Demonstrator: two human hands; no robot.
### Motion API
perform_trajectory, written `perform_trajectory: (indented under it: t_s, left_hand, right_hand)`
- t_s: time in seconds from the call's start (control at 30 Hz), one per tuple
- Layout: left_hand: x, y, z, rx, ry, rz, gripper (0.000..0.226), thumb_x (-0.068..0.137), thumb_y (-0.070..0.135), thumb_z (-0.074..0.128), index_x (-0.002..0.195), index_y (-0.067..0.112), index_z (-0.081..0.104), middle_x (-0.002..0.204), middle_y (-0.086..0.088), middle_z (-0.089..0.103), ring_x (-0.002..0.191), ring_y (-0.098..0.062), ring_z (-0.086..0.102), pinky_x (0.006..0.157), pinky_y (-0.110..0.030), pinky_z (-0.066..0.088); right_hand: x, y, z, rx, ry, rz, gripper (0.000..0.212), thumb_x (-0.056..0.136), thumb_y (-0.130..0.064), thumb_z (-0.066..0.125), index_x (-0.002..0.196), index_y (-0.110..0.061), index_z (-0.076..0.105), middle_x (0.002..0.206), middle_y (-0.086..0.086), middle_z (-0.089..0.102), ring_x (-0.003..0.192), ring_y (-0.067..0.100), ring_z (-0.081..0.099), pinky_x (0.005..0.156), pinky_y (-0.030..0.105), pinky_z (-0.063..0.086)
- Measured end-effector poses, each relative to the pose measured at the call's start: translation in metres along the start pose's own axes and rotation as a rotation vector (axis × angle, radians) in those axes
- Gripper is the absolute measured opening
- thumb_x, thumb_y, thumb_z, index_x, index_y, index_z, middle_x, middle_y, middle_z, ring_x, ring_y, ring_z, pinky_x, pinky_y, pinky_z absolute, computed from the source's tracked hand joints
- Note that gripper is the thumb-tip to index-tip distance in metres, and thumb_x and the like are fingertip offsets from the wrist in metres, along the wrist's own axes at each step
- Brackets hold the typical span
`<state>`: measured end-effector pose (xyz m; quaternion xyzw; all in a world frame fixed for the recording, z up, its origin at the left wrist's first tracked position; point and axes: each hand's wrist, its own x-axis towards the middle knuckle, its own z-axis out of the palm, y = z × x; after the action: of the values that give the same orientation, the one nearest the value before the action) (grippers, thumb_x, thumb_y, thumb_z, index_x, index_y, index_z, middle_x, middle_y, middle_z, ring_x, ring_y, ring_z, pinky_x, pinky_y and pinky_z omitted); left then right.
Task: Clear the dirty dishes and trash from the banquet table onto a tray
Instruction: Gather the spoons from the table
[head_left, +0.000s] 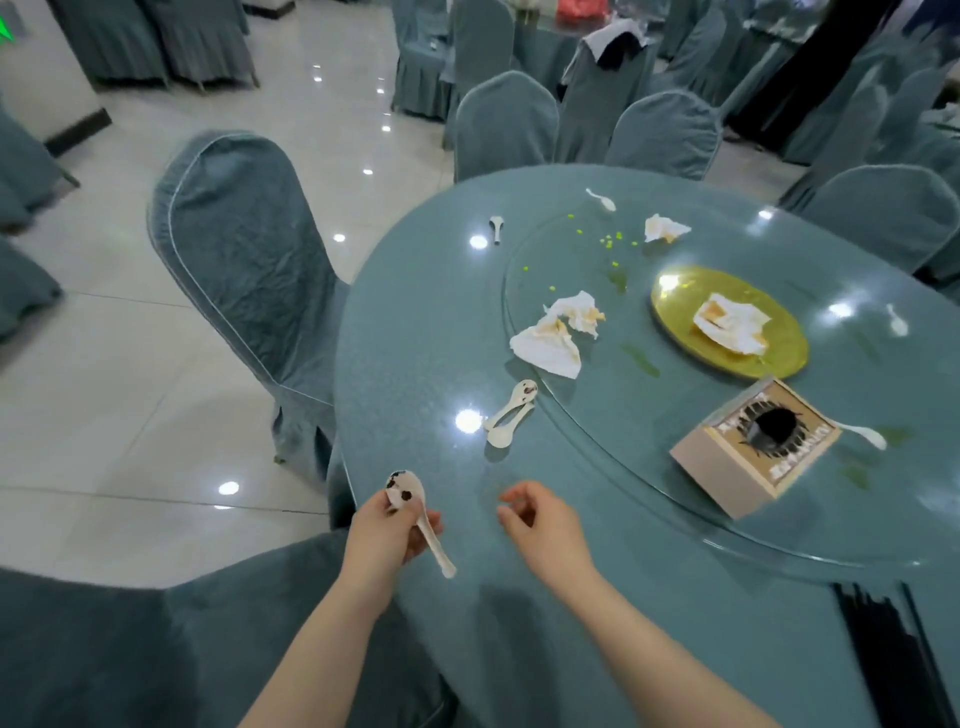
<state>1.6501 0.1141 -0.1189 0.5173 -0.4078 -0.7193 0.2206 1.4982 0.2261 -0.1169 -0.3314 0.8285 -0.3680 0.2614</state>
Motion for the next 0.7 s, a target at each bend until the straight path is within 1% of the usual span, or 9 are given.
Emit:
perform_trajectory:
  t_s: [0.1, 0.27, 0.33, 0.43, 0.47, 0.53, 0.57, 0.63, 0.7]
  left_hand:
    - [0.003, 0.0, -0.01, -0.062, 0.011, -0.051, 0.014, 0.095, 0.0, 0.049, 0.102, 0.008, 0.058, 0.084, -0.012, 0.068, 0.073, -0.022, 0.07, 0.061, -0.029, 0.053]
    - [-0.002, -0.001, -0.032, -0.138, 0.076, -0.091, 0.022, 0.093, -0.006, 0.049, 0.112, 0.004, 0.054, 0.096, -0.015, 0.064, 0.079, -0.025, 0.068, 0.067, -0.032, 0.055]
    - [-0.003, 0.0, -0.043, -0.159, 0.123, -0.072, 0.025, 0.092, -0.01, 0.048, 0.115, -0.001, 0.053, 0.096, -0.016, 0.063, 0.082, -0.026, 0.066, 0.072, -0.034, 0.055]
    - [-0.011, -0.003, -0.052, -0.192, 0.199, -0.058, 0.031, 0.089, -0.017, 0.046, 0.114, -0.001, 0.053, 0.096, -0.015, 0.064, 0.081, -0.025, 0.065, 0.073, -0.033, 0.054]
    - [-0.015, -0.006, -0.054, -0.202, 0.221, -0.06, 0.032, 0.089, -0.018, 0.045, 0.114, 0.0, 0.053, 0.097, -0.015, 0.065, 0.081, -0.025, 0.065, 0.072, -0.033, 0.053]
    - [-0.022, -0.012, -0.058, -0.22, 0.256, -0.063, 0.032, 0.089, -0.017, 0.046, 0.116, 0.0, 0.052, 0.098, -0.016, 0.066, 0.084, -0.025, 0.065, 0.072, -0.032, 0.052]
    - [-0.024, -0.014, -0.061, -0.229, 0.271, -0.066, 0.033, 0.089, -0.017, 0.046, 0.117, -0.001, 0.051, 0.099, -0.016, 0.066, 0.085, -0.025, 0.066, 0.073, -0.032, 0.052]
    - [-0.024, -0.014, -0.067, -0.247, 0.291, -0.076, 0.034, 0.09, -0.016, 0.046, 0.121, -0.002, 0.051, 0.1, -0.017, 0.066, 0.088, -0.026, 0.065, 0.076, -0.033, 0.052]
    - [-0.022, -0.014, -0.072, -0.271, 0.311, -0.088, 0.037, 0.091, -0.015, 0.045, 0.125, -0.004, 0.049, 0.102, -0.018, 0.065, 0.092, -0.027, 0.065, 0.082, -0.037, 0.05]
  right_hand:
    - [0.022, 0.011, -0.011, -0.097, 0.003, 0.008, 0.014, 0.09, -0.016, 0.059, 0.104, -0.019, 0.061, 0.076, -0.014, 0.058, 0.065, -0.004, 0.052, 0.061, 0.006, 0.037]
    - [0.074, 0.019, -0.017, -0.325, -0.102, -0.038, 0.034, 0.094, -0.012, 0.046, 0.126, -0.016, 0.056, 0.118, 0.001, 0.064, 0.106, 0.019, 0.059, 0.09, 0.027, 0.044]
    - [0.101, 0.019, -0.013, -0.449, -0.152, -0.114, 0.039, 0.095, -0.016, 0.043, 0.134, -0.016, 0.049, 0.134, 0.005, 0.054, 0.124, 0.026, 0.049, 0.097, 0.032, 0.039]
    - [0.137, 0.02, -0.005, -0.789, -0.345, -0.207, 0.054, 0.099, -0.03, 0.039, 0.148, -0.013, 0.023, 0.156, 0.004, 0.022, 0.144, 0.032, 0.014, 0.114, 0.04, 0.02]
    - [0.143, 0.024, -0.002, -0.854, -0.368, -0.224, 0.052, 0.1, -0.03, 0.037, 0.147, -0.013, 0.025, 0.156, 0.004, 0.022, 0.143, 0.031, 0.017, 0.113, 0.041, 0.022]
    - [0.146, 0.033, 0.001, -0.853, -0.297, -0.286, 0.037, 0.098, -0.025, 0.039, 0.134, -0.015, 0.045, 0.142, 0.005, 0.043, 0.125, 0.03, 0.041, 0.1, 0.039, 0.038]
    - [0.145, 0.036, 0.002, -0.817, -0.236, -0.305, 0.031, 0.097, -0.024, 0.043, 0.126, -0.018, 0.052, 0.131, 0.004, 0.051, 0.114, 0.028, 0.047, 0.093, 0.038, 0.041]
    - [0.145, 0.037, 0.004, -0.833, -0.165, -0.338, 0.025, 0.094, -0.03, 0.05, 0.116, -0.022, 0.058, 0.115, 0.002, 0.06, 0.104, 0.026, 0.051, 0.086, 0.035, 0.042]
    - [0.148, 0.032, 0.003, -0.884, -0.163, -0.345, 0.019, 0.092, -0.034, 0.053, 0.102, -0.018, 0.059, 0.1, 0.004, 0.065, 0.096, 0.028, 0.055, 0.077, 0.036, 0.042]
